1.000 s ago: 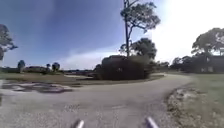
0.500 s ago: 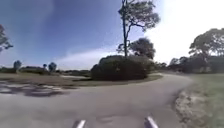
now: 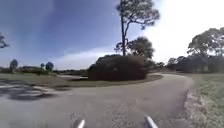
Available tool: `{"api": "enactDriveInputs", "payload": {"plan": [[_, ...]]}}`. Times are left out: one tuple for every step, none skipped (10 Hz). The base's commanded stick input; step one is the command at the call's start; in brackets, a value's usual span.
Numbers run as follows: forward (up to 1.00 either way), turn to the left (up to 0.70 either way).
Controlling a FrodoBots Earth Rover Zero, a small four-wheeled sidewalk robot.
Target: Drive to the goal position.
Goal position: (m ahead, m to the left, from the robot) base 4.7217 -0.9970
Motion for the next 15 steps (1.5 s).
{"api": "enactDriveInputs", "payload": {"plan": [[0.70, 0.00], [0.70, 0.00], [0.70, 0.00], [0.70, 0.00], [0.70, 0.00], [0.70, 0.00], [0.70, 0.00], [0.70, 0.00], [0.70, 0.00], [0.70, 0.00], [0.70, 0.00], [0.70, 0.00], [0.70, 0.00], [0.70, 0.00], [0.70, 0.00]]}}
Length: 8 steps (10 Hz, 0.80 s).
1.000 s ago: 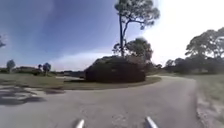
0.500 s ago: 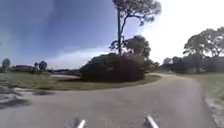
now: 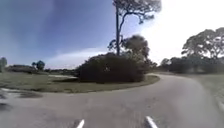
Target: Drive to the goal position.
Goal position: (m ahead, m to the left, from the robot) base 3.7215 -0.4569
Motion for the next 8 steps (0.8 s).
{"api": "enactDriveInputs", "payload": {"plan": [[0.70, -0.07], [0.70, -0.16], [0.70, -0.24], [0.70, -0.32], [0.70, -0.35], [0.70, -0.35], [0.70, -0.35], [0.70, -0.31]]}}
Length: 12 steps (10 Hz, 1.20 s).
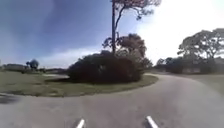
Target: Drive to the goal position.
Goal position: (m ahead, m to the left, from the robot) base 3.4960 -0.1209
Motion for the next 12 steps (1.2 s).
{"api": "enactDriveInputs", "payload": {"plan": [[0.70, -0.20], [0.70, -0.08], [0.70, 0.00], [0.70, 0.00], [0.70, 0.00], [0.70, 0.00], [0.70, 0.00], [0.70, 0.00], [0.70, 0.00], [0.70, 0.00], [0.70, 0.00], [0.70, 0.00]]}}
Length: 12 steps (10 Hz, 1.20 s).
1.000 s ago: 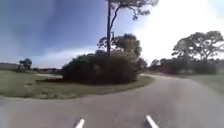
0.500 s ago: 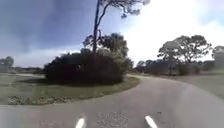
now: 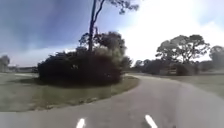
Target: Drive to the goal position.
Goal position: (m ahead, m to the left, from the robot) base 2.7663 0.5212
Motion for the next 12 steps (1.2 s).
{"api": "enactDriveInputs", "payload": {"plan": [[0.70, 0.00], [0.70, -0.13], [0.70, -0.29], [0.70, -0.31], [0.70, -0.25], [0.70, -0.18], [0.70, -0.12], [0.70, -0.05], [0.70, 0.00], [0.70, 0.00], [0.70, 0.00], [0.70, 0.00]]}}
